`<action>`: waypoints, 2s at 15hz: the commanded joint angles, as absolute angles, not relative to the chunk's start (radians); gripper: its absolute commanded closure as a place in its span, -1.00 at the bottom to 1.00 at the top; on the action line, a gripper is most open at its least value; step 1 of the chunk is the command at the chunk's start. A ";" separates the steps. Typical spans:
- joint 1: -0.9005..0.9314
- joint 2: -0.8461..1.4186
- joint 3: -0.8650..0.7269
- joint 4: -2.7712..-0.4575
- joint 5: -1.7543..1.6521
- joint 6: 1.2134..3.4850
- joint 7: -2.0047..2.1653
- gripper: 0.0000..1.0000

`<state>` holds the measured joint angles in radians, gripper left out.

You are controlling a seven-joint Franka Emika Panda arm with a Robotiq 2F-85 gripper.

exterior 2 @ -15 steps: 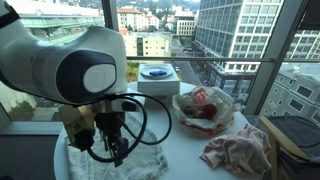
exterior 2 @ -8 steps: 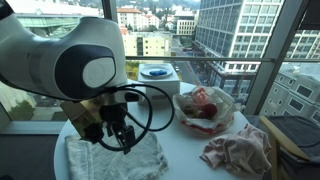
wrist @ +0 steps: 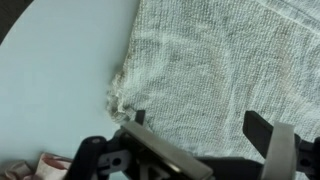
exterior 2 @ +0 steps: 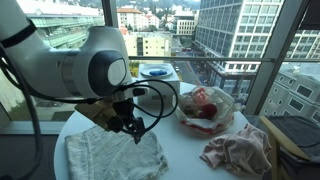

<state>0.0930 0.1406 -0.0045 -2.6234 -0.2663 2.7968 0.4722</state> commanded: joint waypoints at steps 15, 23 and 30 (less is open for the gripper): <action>0.169 0.641 -0.032 -2.152 -0.018 2.792 0.377 -1.00; 0.166 0.740 -0.046 -2.050 -0.007 2.782 0.373 -1.00; 0.138 0.768 -0.042 -2.003 0.033 2.780 0.362 -1.00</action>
